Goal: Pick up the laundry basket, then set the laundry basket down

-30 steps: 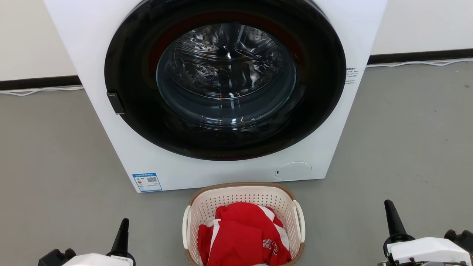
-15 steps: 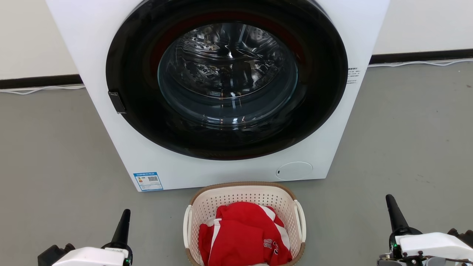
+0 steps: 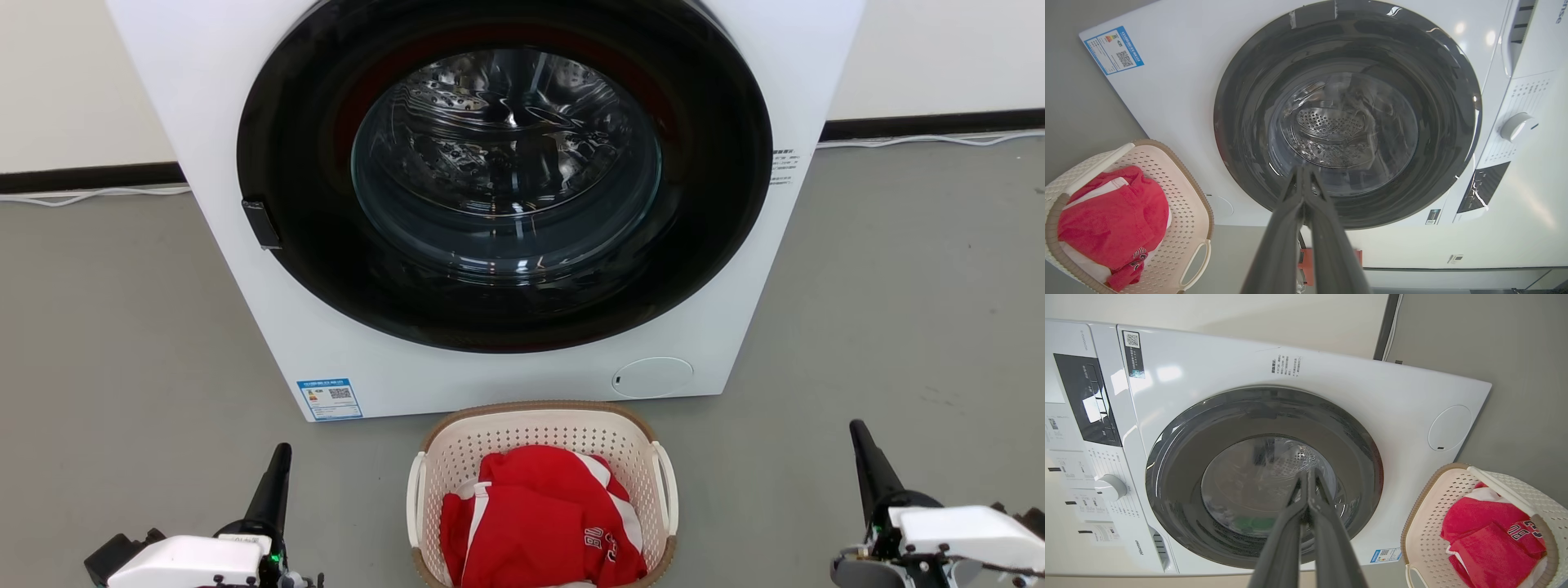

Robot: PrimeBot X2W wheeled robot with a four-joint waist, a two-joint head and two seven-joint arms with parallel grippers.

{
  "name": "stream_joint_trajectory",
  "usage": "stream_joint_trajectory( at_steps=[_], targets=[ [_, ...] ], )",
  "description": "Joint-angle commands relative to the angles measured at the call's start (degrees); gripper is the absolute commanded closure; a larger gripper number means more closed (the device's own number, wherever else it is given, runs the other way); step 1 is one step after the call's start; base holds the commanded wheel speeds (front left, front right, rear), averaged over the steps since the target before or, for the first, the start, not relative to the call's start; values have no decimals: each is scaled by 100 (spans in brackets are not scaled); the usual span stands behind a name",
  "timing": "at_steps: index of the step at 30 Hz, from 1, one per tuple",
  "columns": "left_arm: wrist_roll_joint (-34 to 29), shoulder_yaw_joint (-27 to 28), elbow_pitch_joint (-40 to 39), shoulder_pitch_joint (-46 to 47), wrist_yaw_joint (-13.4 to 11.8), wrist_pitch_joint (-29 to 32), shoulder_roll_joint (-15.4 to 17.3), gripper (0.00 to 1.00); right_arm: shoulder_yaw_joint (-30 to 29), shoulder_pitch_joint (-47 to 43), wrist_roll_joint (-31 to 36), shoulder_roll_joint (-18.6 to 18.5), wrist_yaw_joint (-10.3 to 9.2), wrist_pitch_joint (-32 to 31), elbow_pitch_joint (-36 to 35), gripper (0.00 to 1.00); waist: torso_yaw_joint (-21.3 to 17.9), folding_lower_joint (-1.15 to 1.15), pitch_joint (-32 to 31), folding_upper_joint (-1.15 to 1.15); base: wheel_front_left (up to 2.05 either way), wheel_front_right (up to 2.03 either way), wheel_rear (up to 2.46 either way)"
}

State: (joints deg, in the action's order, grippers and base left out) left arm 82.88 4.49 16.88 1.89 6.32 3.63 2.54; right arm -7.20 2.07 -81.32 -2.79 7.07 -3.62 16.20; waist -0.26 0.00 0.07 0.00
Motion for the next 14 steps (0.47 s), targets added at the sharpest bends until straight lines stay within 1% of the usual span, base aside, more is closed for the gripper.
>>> stream_joint_trajectory(
  at_steps=[1,14],
  targets=[
    [204,168,-189,335,61,83,50,100,95,327,-225,-24,38,-85,-189,100,3,0,1,0,0,0,0],
    [927,205,-281,431,116,287,33,100,66,412,-1083,-9,42,-288,-217,100,26,0,10,0,0,0,0]
  ],
)
